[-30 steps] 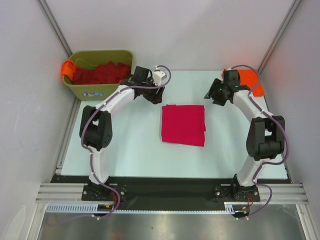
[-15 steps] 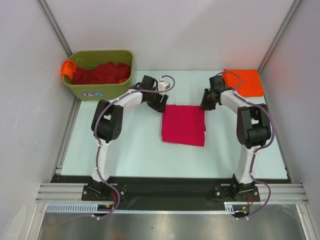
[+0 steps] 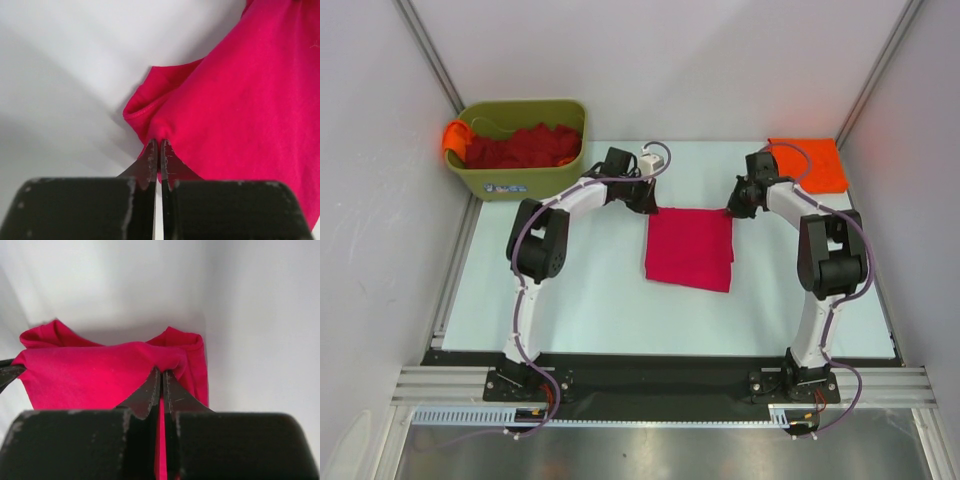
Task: Fold and stack the t-shirts
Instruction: Fold the tshirt
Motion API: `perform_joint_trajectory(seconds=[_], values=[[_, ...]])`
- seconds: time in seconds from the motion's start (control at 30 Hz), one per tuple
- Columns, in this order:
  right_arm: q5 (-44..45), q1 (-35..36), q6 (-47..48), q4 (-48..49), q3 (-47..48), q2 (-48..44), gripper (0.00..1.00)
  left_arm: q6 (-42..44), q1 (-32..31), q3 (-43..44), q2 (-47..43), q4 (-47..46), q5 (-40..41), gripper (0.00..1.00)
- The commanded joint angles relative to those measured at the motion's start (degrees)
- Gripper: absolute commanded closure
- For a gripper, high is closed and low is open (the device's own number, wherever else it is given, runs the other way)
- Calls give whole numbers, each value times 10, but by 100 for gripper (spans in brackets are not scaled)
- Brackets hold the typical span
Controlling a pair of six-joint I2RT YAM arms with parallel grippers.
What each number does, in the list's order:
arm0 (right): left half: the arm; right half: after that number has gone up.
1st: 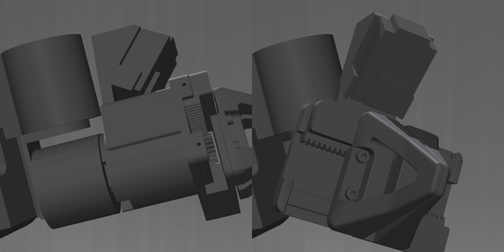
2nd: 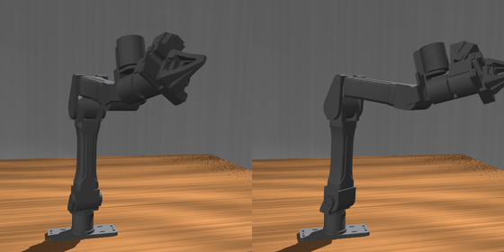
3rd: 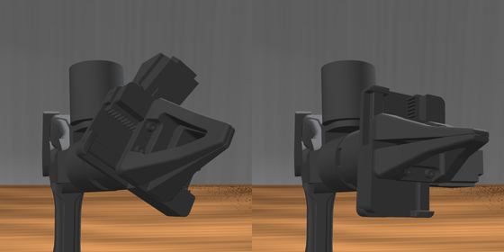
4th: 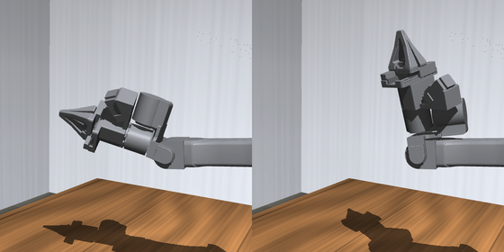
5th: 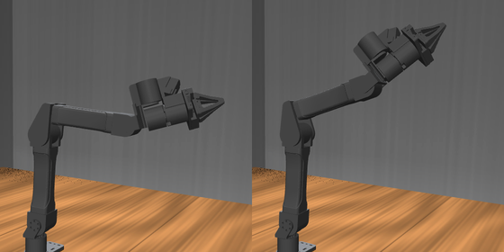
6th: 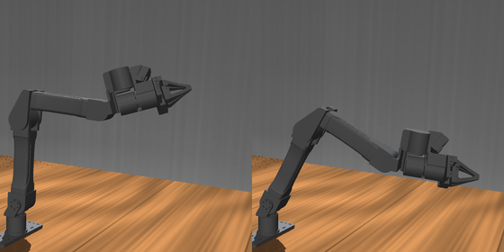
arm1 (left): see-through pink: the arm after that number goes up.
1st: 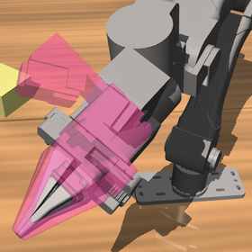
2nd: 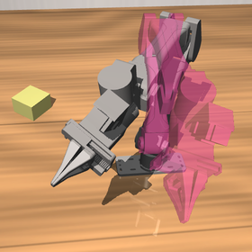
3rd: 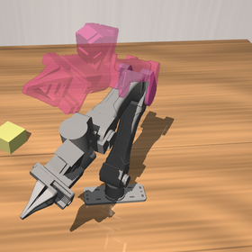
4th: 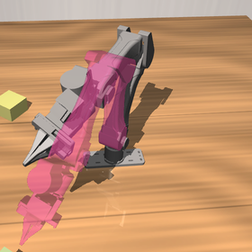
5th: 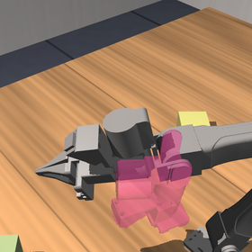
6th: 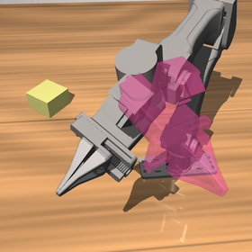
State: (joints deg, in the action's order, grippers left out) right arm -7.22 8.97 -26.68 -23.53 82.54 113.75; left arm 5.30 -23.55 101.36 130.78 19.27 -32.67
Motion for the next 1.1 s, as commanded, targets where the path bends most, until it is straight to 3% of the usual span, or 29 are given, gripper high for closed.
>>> perform_joint_trajectory(seconds=[0.0,0.23,0.5,0.63,0.67,0.7,0.77,0.9,1.07], values=[[12,-11,-23,46,-25,-60,100,-14,0,19,-17,-39,-30,100],[30,-23,-65,96,-99,-120,100,-29,-6,-61,-110,-143,-33,100],[42,-37,-79,83,-101,-93,100,-16,-18,-32,-77,-116,-22,100],[37,-41,-65,65,-70,-53,89,-22,-18,1,-36,-93,-3,99],[40,-43,-58,63,-57,-49,83,-20,-18,4,-33,-95,-1,91],[39,-43,-55,60,-51,-43,62,-15,-18,7,-28,-93,1,81],[40,-47,-51,42,-39,-34,52,-9,-18,31,-12,-72,11,56],[22,-48,-44,25,-61,-62,37,-8,-13,85,-4,-27,67,43],[-38,-48,-57,46,-164,-120,34,-13,7,59,-51,-13,81,36]])
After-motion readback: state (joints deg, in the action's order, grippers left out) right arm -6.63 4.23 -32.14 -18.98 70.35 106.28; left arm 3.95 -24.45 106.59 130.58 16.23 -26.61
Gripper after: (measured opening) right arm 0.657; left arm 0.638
